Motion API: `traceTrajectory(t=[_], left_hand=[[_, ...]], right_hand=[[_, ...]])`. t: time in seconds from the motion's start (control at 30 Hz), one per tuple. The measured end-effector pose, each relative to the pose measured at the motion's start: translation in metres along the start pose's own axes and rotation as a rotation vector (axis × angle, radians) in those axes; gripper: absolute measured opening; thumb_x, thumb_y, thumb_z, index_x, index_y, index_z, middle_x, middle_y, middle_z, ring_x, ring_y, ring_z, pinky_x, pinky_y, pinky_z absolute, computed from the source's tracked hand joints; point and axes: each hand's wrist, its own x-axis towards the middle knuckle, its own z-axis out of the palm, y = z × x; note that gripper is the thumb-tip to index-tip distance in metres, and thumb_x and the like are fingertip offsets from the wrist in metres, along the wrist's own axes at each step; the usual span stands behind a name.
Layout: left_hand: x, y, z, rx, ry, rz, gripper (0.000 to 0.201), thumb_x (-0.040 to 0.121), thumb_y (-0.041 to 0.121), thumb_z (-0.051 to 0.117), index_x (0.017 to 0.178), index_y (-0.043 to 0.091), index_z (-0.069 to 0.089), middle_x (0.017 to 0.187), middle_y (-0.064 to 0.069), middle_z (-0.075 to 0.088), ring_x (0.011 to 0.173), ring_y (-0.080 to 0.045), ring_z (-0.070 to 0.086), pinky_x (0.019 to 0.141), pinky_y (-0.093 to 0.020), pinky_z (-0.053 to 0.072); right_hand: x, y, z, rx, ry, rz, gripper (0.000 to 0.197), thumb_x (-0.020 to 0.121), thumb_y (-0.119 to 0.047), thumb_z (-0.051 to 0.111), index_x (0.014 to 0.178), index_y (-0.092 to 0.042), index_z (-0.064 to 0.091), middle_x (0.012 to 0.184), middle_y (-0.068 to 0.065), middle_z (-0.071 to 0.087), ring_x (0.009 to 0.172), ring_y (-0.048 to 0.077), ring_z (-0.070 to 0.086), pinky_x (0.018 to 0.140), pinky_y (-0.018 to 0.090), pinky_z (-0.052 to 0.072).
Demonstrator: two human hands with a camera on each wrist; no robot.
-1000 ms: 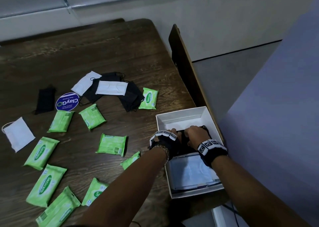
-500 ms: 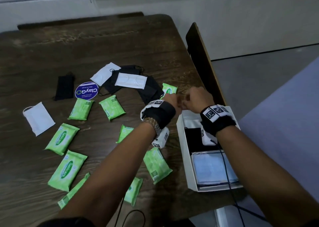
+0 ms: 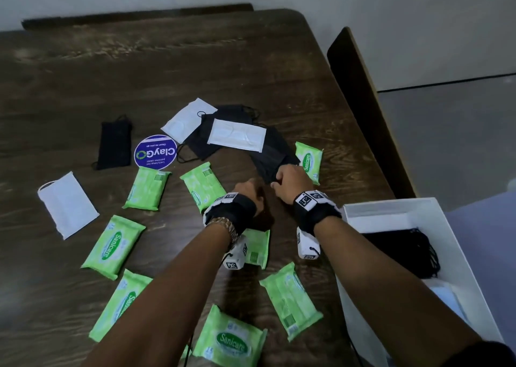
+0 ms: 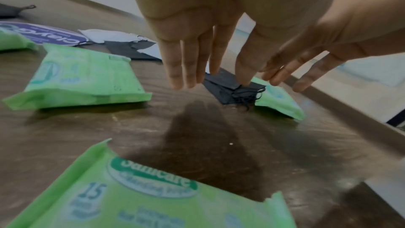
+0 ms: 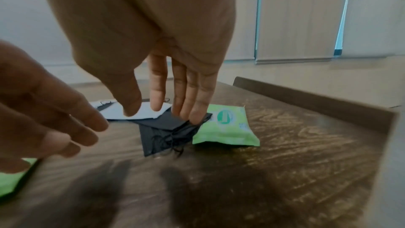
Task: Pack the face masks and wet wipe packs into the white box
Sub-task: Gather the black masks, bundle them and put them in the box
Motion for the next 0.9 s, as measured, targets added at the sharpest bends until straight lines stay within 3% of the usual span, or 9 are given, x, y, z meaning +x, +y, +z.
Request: traceTrajectory(t=[0.1, 0.17, 0.23, 0.3, 0.43, 0.6, 0.73, 0.83, 0.9], left_hand=[[0.025, -0.012, 0.012, 0.003, 0.003, -0.004, 0.059, 0.084, 0.028, 0.064, 0.135, 0.010, 0.042, 0.143, -0.018, 0.042, 0.129, -0.036, 0.042, 0.103, -0.037, 0.038], [0.035, -0.015, 0.022, 0.106, -0.107, 0.005, 0.077, 0.085, 0.033, 0.065, 0.145, 0.004, 0.026, 0.155, -0.021, 0.018, 0.141, -0.037, 0.023, 0.112, -0.039, 0.027], [0.039, -0.014, 0.033, 0.218, -0.184, -0.032, 0.097, 0.086, 0.042, 0.064, 0.151, 0.002, 0.005, 0.159, -0.022, -0.004, 0.146, -0.040, 0.001, 0.118, -0.043, 0.014], [0.041, -0.015, 0.039, 0.206, -0.209, -0.071, 0.104, 0.084, 0.047, 0.063, 0.152, 0.005, -0.003, 0.159, -0.019, -0.013, 0.146, -0.039, -0.008, 0.118, -0.047, 0.012], [0.055, -0.015, 0.044, 0.238, -0.270, -0.112, 0.104, 0.083, 0.051, 0.056, 0.151, 0.004, -0.006, 0.158, -0.022, -0.015, 0.145, -0.041, -0.013, 0.118, -0.052, 0.009], [0.054, -0.018, 0.041, 0.227, -0.307, -0.062, 0.104, 0.082, 0.046, 0.061, 0.152, 0.006, -0.006, 0.157, -0.019, -0.019, 0.146, -0.040, -0.011, 0.118, -0.051, 0.012], [0.046, -0.019, 0.032, 0.240, -0.311, -0.007, 0.101, 0.086, 0.043, 0.061, 0.152, 0.005, -0.006, 0.158, -0.018, -0.018, 0.147, -0.036, -0.009, 0.119, -0.046, 0.013], [0.039, -0.022, 0.021, 0.231, -0.295, 0.040, 0.091, 0.090, 0.028, 0.058, 0.152, 0.005, -0.003, 0.158, -0.018, -0.016, 0.148, -0.034, -0.007, 0.117, -0.040, 0.011], [0.038, -0.032, 0.016, 0.099, -0.284, 0.032, 0.086, 0.090, 0.025, 0.058, 0.154, 0.009, 0.003, 0.160, -0.015, -0.011, 0.148, -0.032, -0.001, 0.117, -0.039, 0.015]], right_hand=[[0.034, 0.006, 0.014, -0.020, 0.044, 0.007, 0.028, 0.088, -0.032, 0.070, 0.104, -0.011, 0.063, 0.117, 0.014, 0.057, 0.111, 0.034, 0.055, 0.088, 0.041, 0.050], [0.057, 0.011, 0.021, -0.041, 0.078, 0.021, 0.036, 0.087, -0.033, 0.070, 0.113, -0.010, 0.059, 0.122, 0.015, 0.053, 0.116, 0.036, 0.051, 0.092, 0.044, 0.049], [0.078, 0.013, 0.025, -0.079, 0.116, 0.022, 0.049, 0.085, -0.036, 0.073, 0.121, -0.010, 0.052, 0.126, 0.017, 0.049, 0.118, 0.038, 0.048, 0.094, 0.046, 0.047], [0.097, 0.012, 0.027, -0.084, 0.160, 0.023, 0.060, 0.080, -0.041, 0.077, 0.122, -0.010, 0.049, 0.126, 0.018, 0.048, 0.116, 0.038, 0.049, 0.094, 0.046, 0.045], [0.123, 0.003, 0.027, -0.096, 0.141, 0.045, 0.083, 0.065, -0.049, 0.086, 0.125, -0.013, 0.042, 0.127, 0.018, 0.048, 0.113, 0.038, 0.051, 0.094, 0.046, 0.045], [0.126, -0.009, 0.035, 0.072, 0.075, 0.127, 0.087, 0.068, -0.026, 0.089, 0.133, -0.013, 0.033, 0.132, 0.021, 0.045, 0.113, 0.043, 0.054, 0.087, 0.046, 0.050], [0.108, -0.007, 0.040, 0.257, 0.064, 0.229, 0.083, 0.072, -0.015, 0.086, 0.135, -0.012, 0.032, 0.124, 0.018, 0.059, 0.107, 0.038, 0.062, 0.078, 0.040, 0.049], [0.086, 0.002, 0.045, 0.399, 0.055, 0.254, 0.086, 0.071, -0.017, 0.086, 0.138, -0.015, 0.033, 0.128, 0.013, 0.057, 0.113, 0.033, 0.059, 0.086, 0.035, 0.047], [0.067, 0.008, 0.047, 0.485, 0.066, 0.270, 0.090, 0.068, -0.019, 0.088, 0.140, -0.016, 0.034, 0.132, 0.011, 0.054, 0.120, 0.031, 0.054, 0.096, 0.034, 0.044]])
